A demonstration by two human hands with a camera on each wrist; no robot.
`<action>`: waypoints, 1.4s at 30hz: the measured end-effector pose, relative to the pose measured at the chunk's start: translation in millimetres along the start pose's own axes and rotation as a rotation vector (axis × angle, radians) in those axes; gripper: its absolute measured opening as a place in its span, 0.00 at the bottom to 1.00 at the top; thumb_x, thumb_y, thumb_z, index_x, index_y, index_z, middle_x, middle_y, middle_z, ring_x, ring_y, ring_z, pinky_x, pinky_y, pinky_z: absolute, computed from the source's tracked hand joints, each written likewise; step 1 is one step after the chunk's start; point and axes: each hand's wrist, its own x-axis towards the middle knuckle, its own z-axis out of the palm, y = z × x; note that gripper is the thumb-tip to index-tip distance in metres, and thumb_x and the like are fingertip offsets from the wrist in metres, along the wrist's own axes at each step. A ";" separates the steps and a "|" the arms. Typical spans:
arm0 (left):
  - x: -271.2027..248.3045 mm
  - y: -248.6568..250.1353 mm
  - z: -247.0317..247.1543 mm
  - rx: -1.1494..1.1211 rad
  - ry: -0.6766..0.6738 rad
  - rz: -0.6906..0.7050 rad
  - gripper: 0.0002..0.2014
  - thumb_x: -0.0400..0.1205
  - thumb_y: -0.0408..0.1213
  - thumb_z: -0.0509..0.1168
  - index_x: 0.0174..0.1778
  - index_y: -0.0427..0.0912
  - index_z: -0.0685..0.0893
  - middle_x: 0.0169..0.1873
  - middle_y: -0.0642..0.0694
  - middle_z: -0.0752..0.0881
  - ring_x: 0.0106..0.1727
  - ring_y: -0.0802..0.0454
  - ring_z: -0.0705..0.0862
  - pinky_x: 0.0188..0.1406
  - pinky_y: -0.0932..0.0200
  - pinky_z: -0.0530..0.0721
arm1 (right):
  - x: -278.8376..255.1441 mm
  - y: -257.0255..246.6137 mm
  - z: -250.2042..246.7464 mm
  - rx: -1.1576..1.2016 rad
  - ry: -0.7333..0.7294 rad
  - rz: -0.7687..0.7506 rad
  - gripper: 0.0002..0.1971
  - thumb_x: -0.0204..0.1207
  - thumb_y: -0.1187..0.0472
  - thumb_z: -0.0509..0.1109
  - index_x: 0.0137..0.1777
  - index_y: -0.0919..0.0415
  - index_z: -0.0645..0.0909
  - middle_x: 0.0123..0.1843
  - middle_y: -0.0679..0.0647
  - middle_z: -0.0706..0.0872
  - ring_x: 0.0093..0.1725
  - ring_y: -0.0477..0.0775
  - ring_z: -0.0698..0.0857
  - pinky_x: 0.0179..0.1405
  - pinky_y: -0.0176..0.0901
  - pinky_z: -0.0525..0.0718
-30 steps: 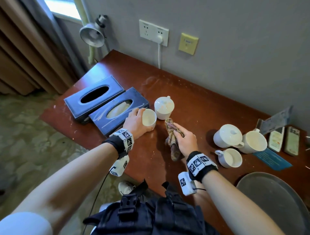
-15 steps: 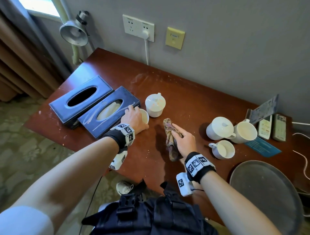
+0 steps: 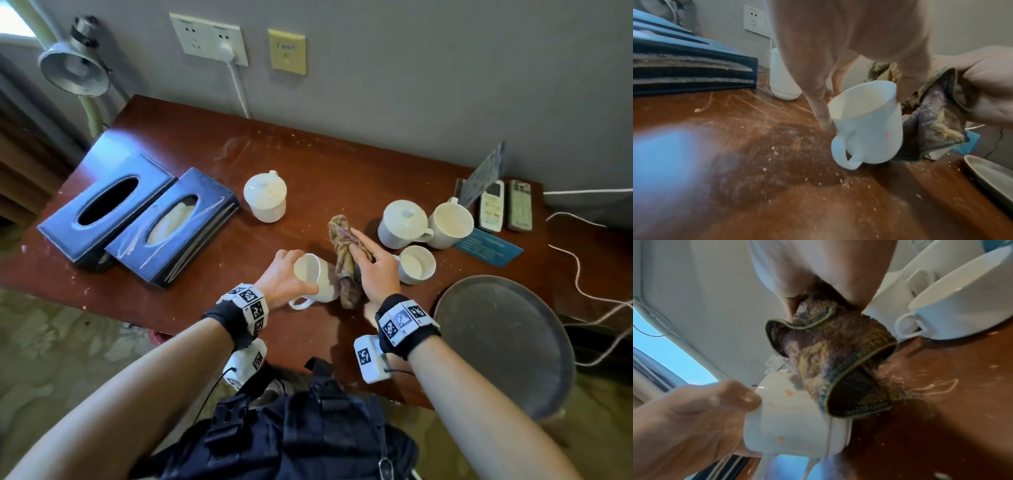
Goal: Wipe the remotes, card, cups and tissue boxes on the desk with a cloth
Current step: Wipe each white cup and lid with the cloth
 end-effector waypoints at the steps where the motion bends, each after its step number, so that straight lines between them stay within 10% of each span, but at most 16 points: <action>1: 0.2 -0.6 3.3 -0.013 -0.007 -0.003 0.41 0.73 0.42 0.77 0.82 0.45 0.66 0.72 0.46 0.68 0.62 0.52 0.71 0.55 0.60 0.73 | -1.3 4.0 -3.6 0.000 0.003 0.006 0.17 0.83 0.60 0.68 0.70 0.49 0.82 0.66 0.43 0.85 0.67 0.42 0.82 0.72 0.43 0.79; 9: 1.6 -14.2 -1.4 -0.046 -0.097 -0.031 0.45 0.76 0.47 0.75 0.87 0.57 0.57 0.78 0.44 0.73 0.75 0.46 0.74 0.66 0.56 0.73 | -16.1 32.3 6.4 0.056 -0.042 0.055 0.15 0.82 0.61 0.69 0.67 0.47 0.85 0.61 0.36 0.86 0.64 0.33 0.82 0.72 0.43 0.78; 16: 4.2 -11.7 3.7 -0.094 -0.070 -0.032 0.49 0.66 0.57 0.76 0.84 0.57 0.64 0.71 0.48 0.80 0.71 0.46 0.78 0.69 0.51 0.78 | -12.5 37.9 37.8 -0.013 -0.178 -0.001 0.17 0.85 0.53 0.64 0.63 0.24 0.75 0.76 0.42 0.76 0.77 0.42 0.71 0.80 0.46 0.66; 21: 5.6 -13.0 4.5 -0.001 -0.061 0.028 0.44 0.75 0.47 0.77 0.85 0.53 0.61 0.71 0.43 0.77 0.69 0.45 0.75 0.63 0.54 0.75 | -2.4 41.3 35.8 -0.031 -0.130 0.121 0.15 0.87 0.49 0.58 0.71 0.42 0.76 0.67 0.43 0.83 0.65 0.45 0.80 0.63 0.38 0.75; 24: 3.5 -14.7 5.7 0.072 -0.068 0.071 0.41 0.75 0.51 0.76 0.82 0.54 0.65 0.61 0.43 0.78 0.61 0.43 0.77 0.55 0.52 0.76 | 3.9 42.9 37.2 -0.044 -0.098 0.121 0.13 0.84 0.48 0.60 0.62 0.42 0.83 0.61 0.40 0.87 0.63 0.43 0.83 0.70 0.48 0.79; 29: 10.2 -16.4 1.4 -0.097 -0.079 0.003 0.46 0.63 0.60 0.77 0.78 0.54 0.74 0.60 0.47 0.87 0.59 0.49 0.85 0.50 0.61 0.82 | -15.7 37.6 43.0 -0.036 -0.110 -0.124 0.14 0.83 0.57 0.68 0.66 0.46 0.85 0.71 0.39 0.82 0.71 0.34 0.76 0.73 0.32 0.72; 37: 0.9 -18.2 -0.7 -0.059 -0.097 0.046 0.46 0.60 0.61 0.76 0.77 0.59 0.70 0.59 0.47 0.85 0.59 0.46 0.84 0.59 0.43 0.85 | 13.0 42.4 38.4 -0.036 -0.114 0.139 0.09 0.79 0.50 0.68 0.54 0.45 0.89 0.55 0.41 0.91 0.59 0.45 0.86 0.68 0.55 0.81; 42: 0.8 -16.2 -2.5 -0.095 -0.093 0.026 0.44 0.60 0.59 0.76 0.75 0.55 0.76 0.56 0.46 0.87 0.56 0.46 0.85 0.60 0.43 0.85 | -2.5 23.9 43.7 -0.120 -0.136 -0.064 0.10 0.80 0.56 0.70 0.52 0.39 0.89 0.62 0.34 0.86 0.63 0.36 0.82 0.67 0.33 0.76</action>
